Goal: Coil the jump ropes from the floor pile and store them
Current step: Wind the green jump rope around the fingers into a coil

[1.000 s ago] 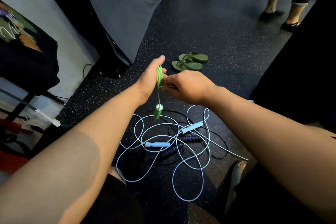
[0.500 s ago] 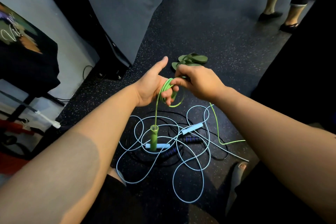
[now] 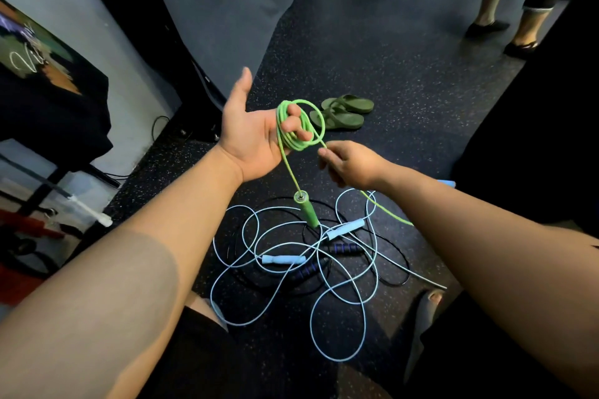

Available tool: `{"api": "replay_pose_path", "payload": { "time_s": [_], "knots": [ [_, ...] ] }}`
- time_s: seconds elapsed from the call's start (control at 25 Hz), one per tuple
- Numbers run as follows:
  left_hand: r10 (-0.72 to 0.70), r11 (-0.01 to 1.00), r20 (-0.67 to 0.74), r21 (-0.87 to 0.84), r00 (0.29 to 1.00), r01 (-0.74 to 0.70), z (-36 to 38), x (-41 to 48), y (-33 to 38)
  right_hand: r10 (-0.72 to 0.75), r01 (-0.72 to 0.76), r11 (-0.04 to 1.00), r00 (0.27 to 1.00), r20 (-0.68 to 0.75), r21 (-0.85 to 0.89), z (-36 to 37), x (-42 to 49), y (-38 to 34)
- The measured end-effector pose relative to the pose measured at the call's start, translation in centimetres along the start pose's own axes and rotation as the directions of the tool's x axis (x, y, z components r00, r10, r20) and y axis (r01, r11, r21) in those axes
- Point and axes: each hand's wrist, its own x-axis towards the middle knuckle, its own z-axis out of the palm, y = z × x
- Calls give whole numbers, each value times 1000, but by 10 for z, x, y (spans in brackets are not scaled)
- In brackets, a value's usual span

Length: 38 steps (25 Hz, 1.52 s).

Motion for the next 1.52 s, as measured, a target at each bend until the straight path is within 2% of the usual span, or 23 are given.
{"api": "replay_pose_path", "payload": {
  "time_s": [0.16,0.32,0.44,0.52,0.64,0.76,0.88,1.0,1.08,1.16,1.32,1.52],
  "knots": [
    [143,984,-108,-93,984,-153,-5,4,0,16,-5,995,994,107,-98,1,-5,-5],
    [236,964,-192,-76,953,-254,-3,7,-2,-54,107,947,982,179,-303,0,-10,-20],
    [226,969,-278,162,934,-186,-2,13,-7,-151,196,904,978,145,-379,-3,-10,-29],
    [233,917,-293,384,927,-109,0,17,-15,-228,260,853,966,124,-452,-5,-10,-33],
    [200,819,-289,574,936,2,1,20,-23,-324,301,779,944,59,-550,-10,-13,-41],
    [157,742,-306,664,939,92,-4,21,-22,-396,314,717,918,7,-623,-16,-18,-46],
    [92,708,-288,692,953,141,-7,21,-22,-440,308,702,897,-51,-642,-20,-22,-51],
    [13,548,-271,807,963,220,-5,18,-29,-414,276,733,906,-87,-622,-28,-20,-55],
    [-104,499,-223,832,969,244,-2,14,-32,-405,290,748,912,-64,-597,-35,-19,-52],
    [-214,528,-145,815,966,240,3,8,-29,-443,350,773,895,-56,-529,-40,-18,-47],
    [-304,600,-101,752,947,273,8,3,-18,-501,443,807,864,-57,-390,-39,-12,-31],
    [-272,807,-21,539,962,240,9,-1,-6,-389,349,904,910,-140,-246,-33,-6,-18]
  ]
}}
